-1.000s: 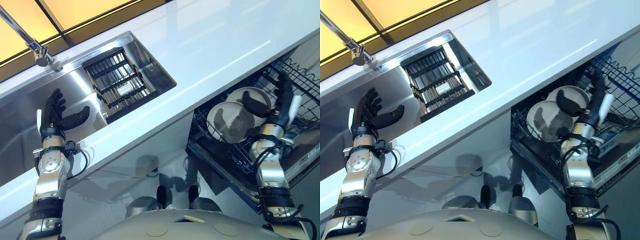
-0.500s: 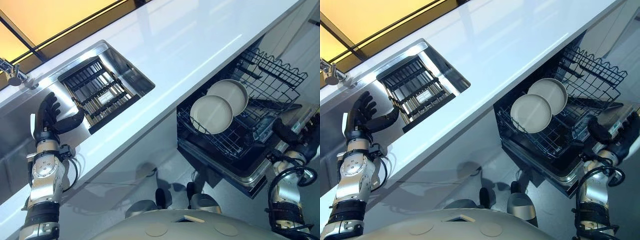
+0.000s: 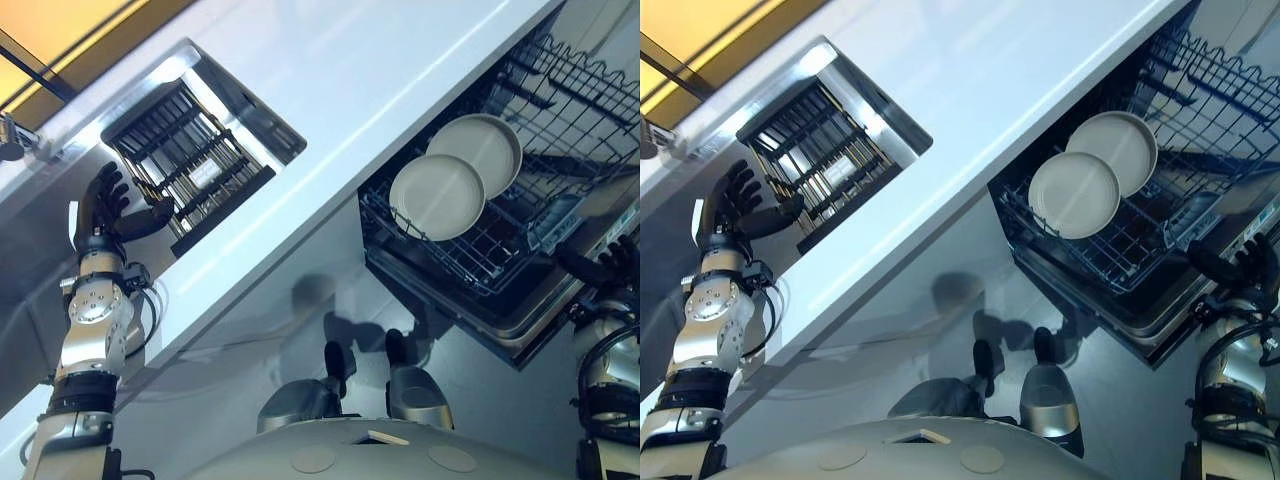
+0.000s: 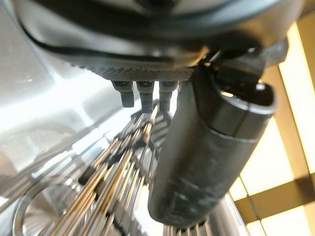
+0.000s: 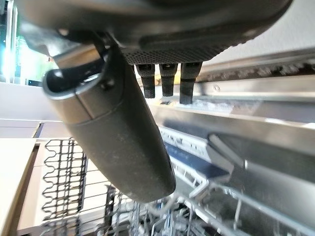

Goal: Pick up plates and place into dishwasher.

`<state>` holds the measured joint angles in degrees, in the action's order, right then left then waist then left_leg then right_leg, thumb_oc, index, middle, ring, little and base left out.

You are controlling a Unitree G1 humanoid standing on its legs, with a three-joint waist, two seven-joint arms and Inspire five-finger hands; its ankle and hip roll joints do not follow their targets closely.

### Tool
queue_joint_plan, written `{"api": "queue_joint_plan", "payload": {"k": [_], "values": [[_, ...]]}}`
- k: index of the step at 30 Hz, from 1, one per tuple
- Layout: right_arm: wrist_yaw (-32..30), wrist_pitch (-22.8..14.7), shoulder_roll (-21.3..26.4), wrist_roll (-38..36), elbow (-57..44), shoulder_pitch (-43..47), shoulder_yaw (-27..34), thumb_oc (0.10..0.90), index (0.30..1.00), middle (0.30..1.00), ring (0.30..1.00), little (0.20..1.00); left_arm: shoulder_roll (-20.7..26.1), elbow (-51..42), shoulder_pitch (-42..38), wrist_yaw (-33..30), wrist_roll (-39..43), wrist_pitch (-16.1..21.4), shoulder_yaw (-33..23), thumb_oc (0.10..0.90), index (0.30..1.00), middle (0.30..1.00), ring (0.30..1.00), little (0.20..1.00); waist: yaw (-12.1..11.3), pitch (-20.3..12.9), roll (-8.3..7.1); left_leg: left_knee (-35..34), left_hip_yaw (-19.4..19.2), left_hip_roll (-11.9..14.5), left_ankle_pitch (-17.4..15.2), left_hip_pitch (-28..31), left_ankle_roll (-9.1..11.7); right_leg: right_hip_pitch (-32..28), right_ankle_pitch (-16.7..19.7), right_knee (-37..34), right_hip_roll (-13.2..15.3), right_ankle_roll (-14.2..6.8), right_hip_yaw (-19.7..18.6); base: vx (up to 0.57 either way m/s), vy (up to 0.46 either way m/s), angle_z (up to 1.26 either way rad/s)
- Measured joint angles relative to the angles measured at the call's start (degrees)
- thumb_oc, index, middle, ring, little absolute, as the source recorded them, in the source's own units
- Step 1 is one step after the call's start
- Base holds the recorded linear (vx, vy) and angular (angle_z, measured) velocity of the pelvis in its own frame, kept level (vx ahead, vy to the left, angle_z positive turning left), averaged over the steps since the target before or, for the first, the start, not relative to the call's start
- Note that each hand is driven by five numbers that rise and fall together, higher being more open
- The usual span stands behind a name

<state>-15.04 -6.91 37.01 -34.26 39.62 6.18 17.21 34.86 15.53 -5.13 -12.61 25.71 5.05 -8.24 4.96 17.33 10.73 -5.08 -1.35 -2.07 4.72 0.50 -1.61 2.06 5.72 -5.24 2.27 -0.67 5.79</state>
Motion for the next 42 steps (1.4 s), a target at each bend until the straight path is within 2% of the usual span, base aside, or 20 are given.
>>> {"api": "queue_joint_plan", "payload": {"k": [4, 12, 14, 16, 20, 22, 26, 32, 35, 39, 42], "values": [[-1.3, -0.3, 0.8, 0.1, 1.0, 2.9, 0.0, 0.8, 0.9, 0.9, 0.9, 0.9, 1.4, 1.0, -2.7, -1.4, 1.5, 0.0, 0.2, 0.8, 0.9, 0.9, 0.9, 0.9, 0.1, 2.8, -0.08, 0.0, 0.3, 0.2, 0.3, -1.1, 0.7, 1.0, 0.6, 0.0, 0.0, 0.5, 1.3, -0.04, -0.01, 0.02], [-0.5, 3.2, 2.2, -0.9, 1.0, 3.3, -0.1, 0.8, 0.9, 0.9, 0.9, 0.9, 2.4, 0.9, -3.9, -3.1, 1.7, 0.0, 0.6, 0.8, 0.9, 0.9, 0.9, 0.9, 0.0, 3.6, -0.66, -0.2, 1.1, 0.4, 0.4, -2.2, 0.9, 1.7, 0.9, 0.0, -0.1, 0.8, 2.2, 0.0, -0.015, 0.03], [-0.9, 2.9, 2.1, -0.7, 1.0, 3.3, -0.5, 0.8, 0.9, 0.9, 0.9, 0.9, 3.1, 0.9, -4.8, -3.1, 1.7, 0.0, 0.6, 0.8, 0.9, 0.9, 0.9, 0.9, 0.0, 4.0, -1.11, -0.2, 1.4, 0.4, 0.5, -2.3, 1.1, 1.7, 0.9, 0.0, -0.2, 0.8, 2.5, 0.02, -0.024, 0.07], [-6.6, 1.6, 2.1, 0.0, 0.0, 3.7, -3.4, 0.8, 0.9, 0.9, 0.9, 0.9, 3.3, 0.9, -5.3, -3.1, 1.7, 0.0, 0.6, 0.8, 0.9, 0.9, 0.9, 0.9, -0.1, 4.2, -1.32, -0.2, 1.5, 0.4, 0.5, -2.3, 1.1, 1.7, 0.9, 0.0, -0.2, 0.9, 2.6, 0.04, 0.013, 0.03], [-22.9, -2.6, -5.9, 0.1, -6.3, 4.5, -4.0, 0.8, 0.9, 0.9, 0.9, 0.9, 3.2, 0.7, -5.3, -3.2, 1.7, 0.4, 0.7, 0.8, 0.9, 0.9, 0.9, 0.9, -0.2, 4.8, -1.15, -0.3, 1.5, 0.5, 0.5, -2.1, 1.1, 1.4, 1.0, 0.0, -0.2, 0.9, 2.7, 0.06, 0.067, 0.01], [-26.0, -3.5, -8.2, 0.5, -9.4, 4.4, -4.0, 0.8, 0.9, 0.9, 0.9, 0.9, 2.8, 0.5, -5.5, -3.3, 1.6, 1.0, 0.6, 0.8, 0.9, 0.9, 0.9, 0.9, -0.2, 5.1, -1.11, -0.3, 1.6, 0.3, 0.5, -1.8, 1.0, 1.0, 1.0, 0.0, -0.1, 0.9, 2.7, 0.06, 0.082, 0.03], [-28.8, -3.6, -10.0, 5.7, -12.3, 4.2, -4.1, 0.8, 0.9, 0.9, 0.9, 0.9, 0.8, 0.3, -5.2, -3.4, 1.3, 1.6, 0.5, 0.8, 0.9, 0.9, 0.9, 0.9, -0.8, 5.8, -0.36, -0.3, 2.0, 0.0, 0.3, -0.2, 0.7, -0.4, 0.8, 0.0, 0.1, 0.8, 2.7, 0.06, 0.055, 0.05], [-30.2, -6.2, -11.6, 6.5, -15.9, 1.9, -3.3, 0.8, 0.9, 0.9, 0.9, 0.9, -2.1, 0.0, -2.9, -3.3, 1.1, 2.7, -1.5, 0.8, 0.9, 0.9, 0.9, 0.9, -1.0, 5.9, 0.04, 0.0, 2.0, 0.1, 0.1, 1.8, 0.2, -2.3, 0.3, 0.0, 0.1, 0.6, 2.6, 0.06, 0.046, 0.0], [-30.2, -7.8, -12.1, 9.3, -19.1, 1.5, -3.2, 0.8, 0.9, 0.9, 0.9, 0.9, -3.3, -1.0, -2.2, -3.1, 1.1, 2.8, -1.8, 0.8, 0.9, 0.9, 0.9, 0.9, -1.4, 5.9, 0.08, 0.0, 1.8, 0.0, 0.0, 2.6, 0.1, -3.0, 0.2, 0.0, 0.1, 0.5, 2.3, 0.05, 0.037, -0.02], [-30.2, -8.2, -12.2, 13.2, -21.5, 1.5, -2.9, 0.8, 0.9, 0.9, 0.9, 0.9, -5.3, -1.1, -2.0, -3.2, 0.1, 2.8, -3.9, 0.8, 0.9, 0.9, 0.9, 0.9, -1.7, 5.8, -0.01, 0.0, 1.6, 0.0, -0.2, 3.6, 0.0, -4.0, 0.0, 0.0, 0.1, 0.2, 0.7, 0.03, 0.017, -0.01], [-29.1, -8.2, -12.4, 13.5, -22.1, 1.4, -1.7, 0.8, 0.9, 0.9, 0.9, 0.9, -6.0, -1.1, -1.4, -3.0, 0.0, 2.8, -5.2, 0.8, 0.9, 0.9, 0.9, 0.9, -1.6, 5.6, -0.07, 0.0, 1.5, 0.0, -0.4, 4.0, 0.0, -4.3, 0.0, 0.0, 0.1, 0.1, 0.5, 0.02, 0.021, -0.04]]}}
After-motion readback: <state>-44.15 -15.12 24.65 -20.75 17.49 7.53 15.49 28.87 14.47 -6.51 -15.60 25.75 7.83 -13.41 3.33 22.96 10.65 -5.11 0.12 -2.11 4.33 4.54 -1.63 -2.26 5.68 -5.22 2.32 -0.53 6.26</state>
